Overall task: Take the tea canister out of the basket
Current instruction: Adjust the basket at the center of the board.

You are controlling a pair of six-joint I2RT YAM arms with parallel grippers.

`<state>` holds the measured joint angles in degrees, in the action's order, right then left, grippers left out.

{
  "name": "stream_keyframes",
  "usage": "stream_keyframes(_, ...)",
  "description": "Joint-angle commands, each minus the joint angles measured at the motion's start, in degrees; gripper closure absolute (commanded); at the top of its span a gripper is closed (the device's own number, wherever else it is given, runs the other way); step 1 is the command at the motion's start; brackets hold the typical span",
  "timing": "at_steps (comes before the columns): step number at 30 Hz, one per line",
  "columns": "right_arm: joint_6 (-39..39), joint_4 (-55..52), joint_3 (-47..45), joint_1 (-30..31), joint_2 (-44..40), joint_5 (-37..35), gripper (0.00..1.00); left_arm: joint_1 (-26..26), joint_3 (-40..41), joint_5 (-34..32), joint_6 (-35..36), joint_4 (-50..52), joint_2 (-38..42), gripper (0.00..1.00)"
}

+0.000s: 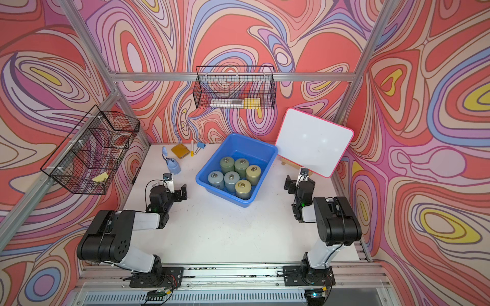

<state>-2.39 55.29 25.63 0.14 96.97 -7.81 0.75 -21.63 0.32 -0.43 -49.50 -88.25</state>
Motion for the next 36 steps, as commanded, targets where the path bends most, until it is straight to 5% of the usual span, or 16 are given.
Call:
stream_keyframes(1, 0.46, -0.36, 1.00, 0.39, 0.15, 0.08, 0.02, -0.31, 0.53, 0.80, 0.50, -1.75, 0.33, 0.01)
stream_keyframes(31, -0.28, -0.09, 0.59, 0.37, -0.51, -0.18, 0.02, -0.27, -0.48, -3.59, -1.03, 0.00, 0.43, 0.01)
stream_keyframes(36, -0.51, -12.06, 2.89, 0.32, -9.81, -1.68, 0.02, -0.32, -4.80, -5.87, -2.14, 16.70, 11.67, 0.01)
